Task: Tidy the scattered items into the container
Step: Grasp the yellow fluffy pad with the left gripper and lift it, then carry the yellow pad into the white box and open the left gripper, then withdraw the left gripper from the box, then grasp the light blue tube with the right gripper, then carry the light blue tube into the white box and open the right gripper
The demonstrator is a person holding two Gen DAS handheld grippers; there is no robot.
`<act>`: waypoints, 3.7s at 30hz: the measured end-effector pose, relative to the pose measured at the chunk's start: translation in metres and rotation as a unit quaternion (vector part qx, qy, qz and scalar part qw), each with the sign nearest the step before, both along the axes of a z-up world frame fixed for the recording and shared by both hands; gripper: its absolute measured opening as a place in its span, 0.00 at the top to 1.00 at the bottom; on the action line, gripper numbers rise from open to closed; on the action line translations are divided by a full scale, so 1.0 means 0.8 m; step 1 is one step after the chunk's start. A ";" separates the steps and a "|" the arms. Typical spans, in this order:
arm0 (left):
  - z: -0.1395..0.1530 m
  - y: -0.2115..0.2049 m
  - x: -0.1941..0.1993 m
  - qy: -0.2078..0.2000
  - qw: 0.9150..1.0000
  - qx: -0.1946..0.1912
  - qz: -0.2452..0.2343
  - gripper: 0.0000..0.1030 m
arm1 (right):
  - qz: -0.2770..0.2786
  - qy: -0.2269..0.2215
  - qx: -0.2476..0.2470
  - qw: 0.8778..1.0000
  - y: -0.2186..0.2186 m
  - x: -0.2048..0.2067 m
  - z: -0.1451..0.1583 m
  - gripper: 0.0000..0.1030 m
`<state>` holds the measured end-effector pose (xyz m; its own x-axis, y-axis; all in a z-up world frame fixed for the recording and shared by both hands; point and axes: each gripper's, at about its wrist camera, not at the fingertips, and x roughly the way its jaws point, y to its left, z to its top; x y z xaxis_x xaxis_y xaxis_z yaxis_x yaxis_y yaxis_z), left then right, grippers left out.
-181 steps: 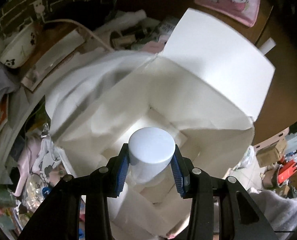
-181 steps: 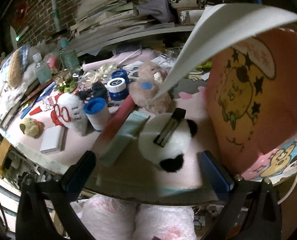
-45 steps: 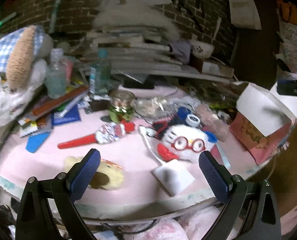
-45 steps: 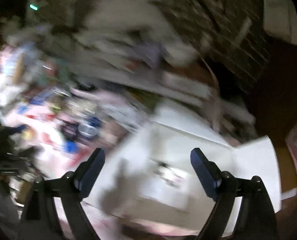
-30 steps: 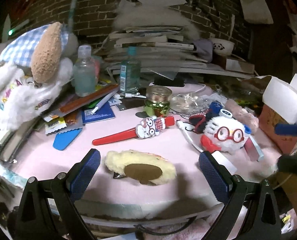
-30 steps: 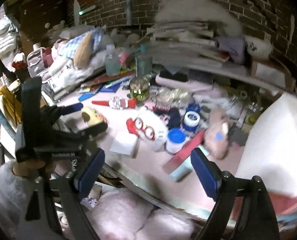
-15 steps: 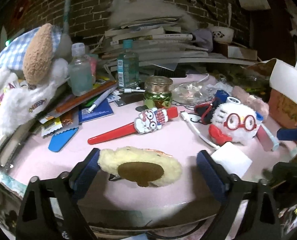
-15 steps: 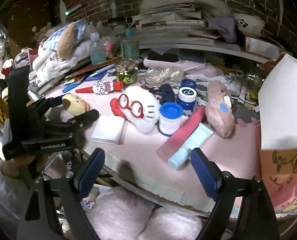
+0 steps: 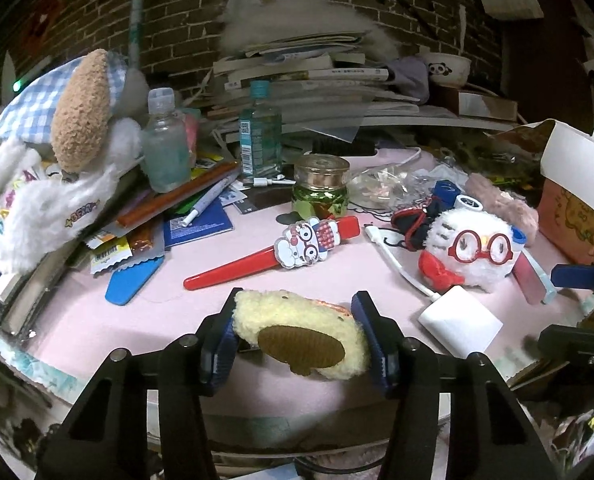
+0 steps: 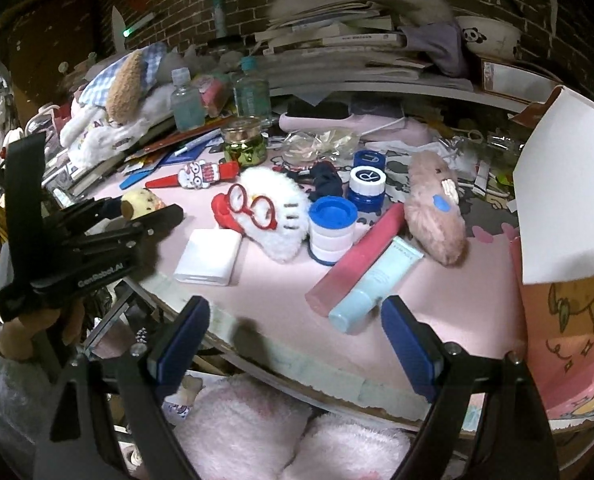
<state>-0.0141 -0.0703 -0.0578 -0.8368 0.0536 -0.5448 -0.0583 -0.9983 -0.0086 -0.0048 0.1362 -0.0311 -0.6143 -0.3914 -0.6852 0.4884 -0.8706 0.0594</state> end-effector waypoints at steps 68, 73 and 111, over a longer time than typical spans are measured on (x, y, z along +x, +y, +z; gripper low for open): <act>0.155 0.084 -0.022 0.040 0.988 0.070 -0.130 0.06 | -0.121 0.077 -0.071 0.987 0.051 0.023 -0.015 0.18; 0.103 0.040 -0.009 0.025 0.987 0.125 -0.097 0.06 | -0.154 0.108 -0.048 0.981 0.048 0.030 -0.013 0.38; 0.068 0.038 -0.005 -0.001 0.981 0.156 -0.114 0.06 | -0.179 0.134 0.020 0.974 0.027 -0.004 -0.027 0.87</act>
